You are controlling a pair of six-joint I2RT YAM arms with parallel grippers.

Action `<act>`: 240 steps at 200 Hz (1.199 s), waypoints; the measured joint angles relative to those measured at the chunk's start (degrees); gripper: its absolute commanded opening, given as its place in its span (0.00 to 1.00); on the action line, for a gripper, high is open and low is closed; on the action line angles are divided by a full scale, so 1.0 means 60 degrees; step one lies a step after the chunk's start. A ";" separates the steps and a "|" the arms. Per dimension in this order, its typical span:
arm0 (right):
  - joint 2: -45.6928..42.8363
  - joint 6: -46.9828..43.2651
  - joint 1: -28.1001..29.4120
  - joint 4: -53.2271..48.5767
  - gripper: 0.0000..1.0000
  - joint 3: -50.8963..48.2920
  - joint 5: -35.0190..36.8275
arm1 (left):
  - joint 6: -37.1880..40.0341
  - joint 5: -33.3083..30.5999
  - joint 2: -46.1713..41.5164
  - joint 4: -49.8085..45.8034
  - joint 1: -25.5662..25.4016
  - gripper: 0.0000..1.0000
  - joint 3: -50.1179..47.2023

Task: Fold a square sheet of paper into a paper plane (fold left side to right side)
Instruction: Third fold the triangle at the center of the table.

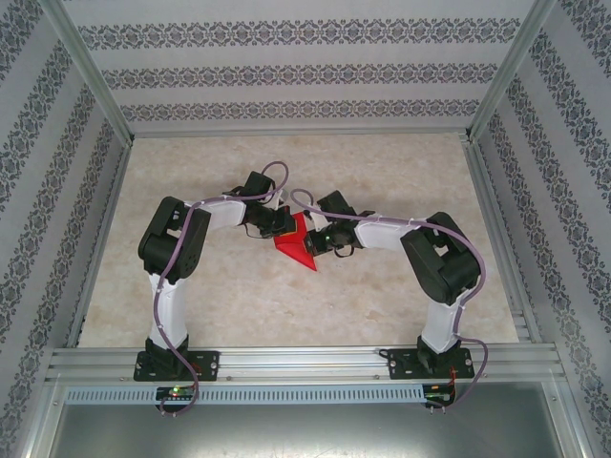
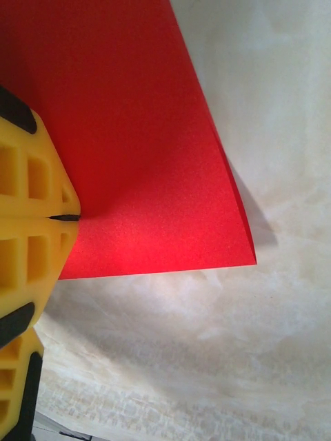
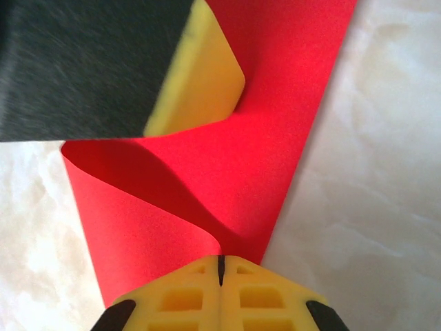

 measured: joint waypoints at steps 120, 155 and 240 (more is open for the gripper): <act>0.0033 0.0000 -0.0040 -0.0109 0.00 0.0087 0.0146 | 0.0007 0.0000 0.0000 -0.0007 0.0000 0.01 0.0000; 0.0022 0.0000 -0.0040 -0.0113 0.00 0.0087 0.0149 | 0.0007 -0.0004 0.0000 -0.0007 0.0000 0.01 0.0000; 0.0051 -0.0004 -0.0040 -0.0321 0.00 0.0164 0.0160 | 0.0011 0.0000 0.0000 -0.0007 0.0000 0.02 0.0000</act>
